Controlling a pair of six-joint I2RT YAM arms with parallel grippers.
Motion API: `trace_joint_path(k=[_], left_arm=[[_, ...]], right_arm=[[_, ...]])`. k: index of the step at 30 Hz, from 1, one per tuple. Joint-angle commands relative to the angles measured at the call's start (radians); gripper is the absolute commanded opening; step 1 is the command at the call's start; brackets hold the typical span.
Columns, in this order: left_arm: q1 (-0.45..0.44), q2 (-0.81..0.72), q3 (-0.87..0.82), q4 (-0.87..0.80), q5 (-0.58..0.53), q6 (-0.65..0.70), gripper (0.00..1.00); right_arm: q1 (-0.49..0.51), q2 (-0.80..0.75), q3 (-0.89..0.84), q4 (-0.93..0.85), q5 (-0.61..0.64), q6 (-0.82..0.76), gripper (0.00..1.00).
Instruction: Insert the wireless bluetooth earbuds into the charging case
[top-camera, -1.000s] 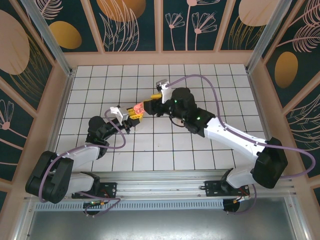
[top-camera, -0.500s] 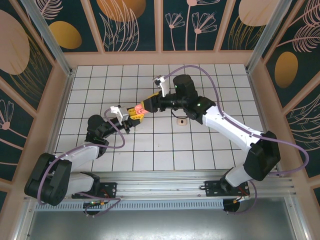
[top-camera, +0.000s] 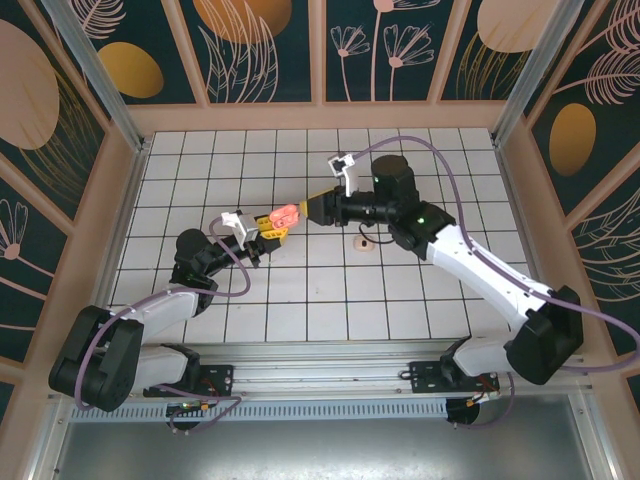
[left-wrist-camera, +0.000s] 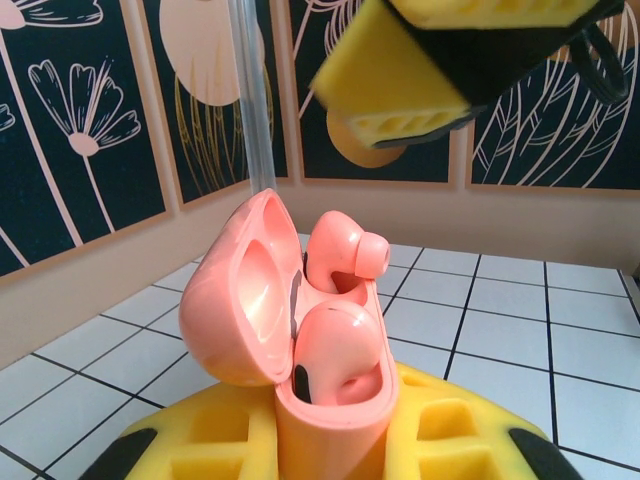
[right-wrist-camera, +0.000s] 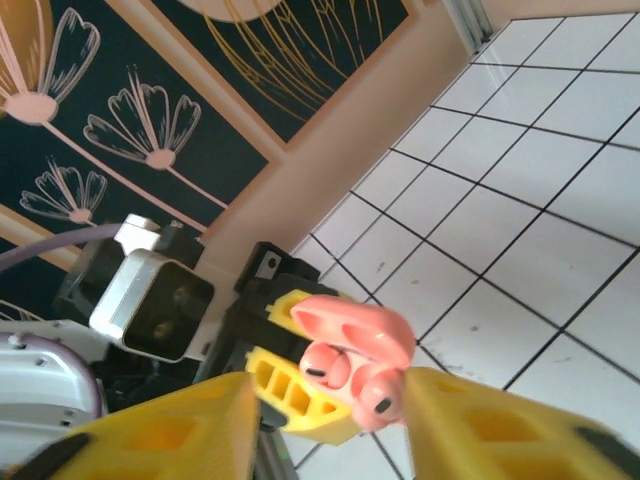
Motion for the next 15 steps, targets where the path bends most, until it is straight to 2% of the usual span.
trace_joint_path(k=[1,9,15], left_arm=[[-0.001,-0.001,0.025,0.010,0.004,0.015,0.10],[-0.001,-0.002,0.026,0.012,0.003,0.015,0.09],[-0.001,-0.001,0.025,0.014,0.003,0.014,0.10]], right_arm=[[0.001,-0.041,-0.072,0.041,-0.007,0.090,0.34],[0.041,-0.013,-0.096,0.078,0.006,0.119,0.24],[0.056,0.030,-0.079,0.095,-0.006,0.118,0.21]])
